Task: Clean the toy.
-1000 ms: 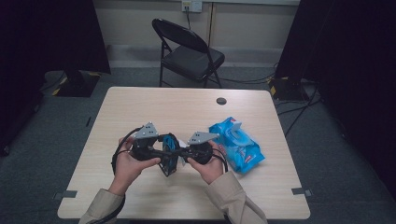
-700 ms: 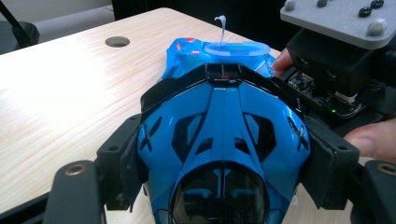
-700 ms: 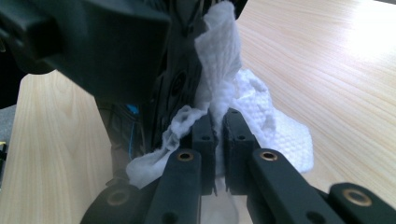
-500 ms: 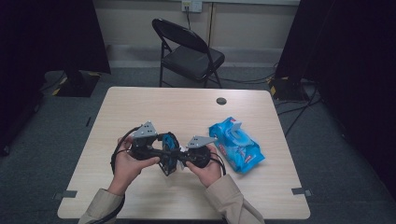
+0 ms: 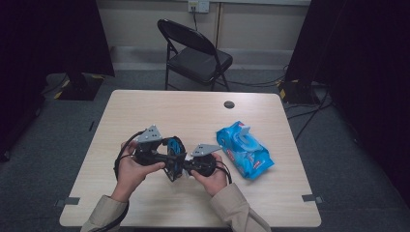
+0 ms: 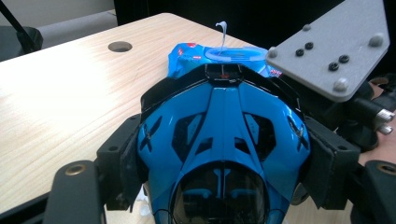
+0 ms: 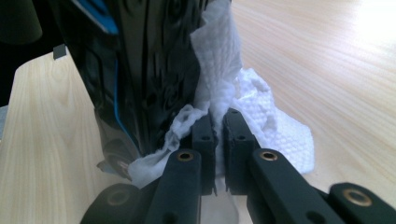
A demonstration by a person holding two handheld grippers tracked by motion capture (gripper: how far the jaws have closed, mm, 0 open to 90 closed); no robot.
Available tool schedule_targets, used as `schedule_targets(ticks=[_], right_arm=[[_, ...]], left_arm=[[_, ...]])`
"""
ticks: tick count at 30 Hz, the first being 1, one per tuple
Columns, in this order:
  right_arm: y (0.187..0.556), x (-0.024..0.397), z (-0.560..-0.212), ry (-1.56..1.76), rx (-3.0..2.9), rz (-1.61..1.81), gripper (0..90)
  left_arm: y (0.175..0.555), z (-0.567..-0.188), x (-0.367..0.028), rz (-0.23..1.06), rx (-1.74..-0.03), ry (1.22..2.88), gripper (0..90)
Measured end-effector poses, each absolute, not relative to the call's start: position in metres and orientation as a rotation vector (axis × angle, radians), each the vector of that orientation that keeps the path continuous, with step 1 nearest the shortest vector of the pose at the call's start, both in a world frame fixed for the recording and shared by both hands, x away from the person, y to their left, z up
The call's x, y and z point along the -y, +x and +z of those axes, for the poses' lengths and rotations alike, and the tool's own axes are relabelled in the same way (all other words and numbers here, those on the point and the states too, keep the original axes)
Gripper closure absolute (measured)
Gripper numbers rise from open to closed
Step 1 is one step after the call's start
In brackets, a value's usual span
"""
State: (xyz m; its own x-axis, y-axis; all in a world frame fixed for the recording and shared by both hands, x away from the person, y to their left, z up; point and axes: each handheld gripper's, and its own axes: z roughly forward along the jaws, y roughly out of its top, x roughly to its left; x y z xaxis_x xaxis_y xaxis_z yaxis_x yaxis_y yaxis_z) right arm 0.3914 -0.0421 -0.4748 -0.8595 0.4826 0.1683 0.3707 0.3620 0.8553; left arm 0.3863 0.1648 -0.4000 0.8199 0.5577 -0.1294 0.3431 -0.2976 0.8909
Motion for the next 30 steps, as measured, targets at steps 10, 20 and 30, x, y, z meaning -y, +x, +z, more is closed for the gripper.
schedule_targets(ticks=[10,20,30], right_arm=[[0.389,0.040,-0.483,0.775,-2.539,1.479,85.3],[0.388,0.051,-0.488,0.765,-2.564,1.419,85.3],[0.390,0.084,-0.482,0.812,-2.512,1.396,85.2]], left_arm=[[0.386,-0.398,-0.166,0.247,-0.675,1.903,26.1],[0.387,-0.398,-0.171,0.254,-0.694,1.890,26.1],[0.392,-0.407,-0.179,0.263,-0.740,1.915,26.1]])
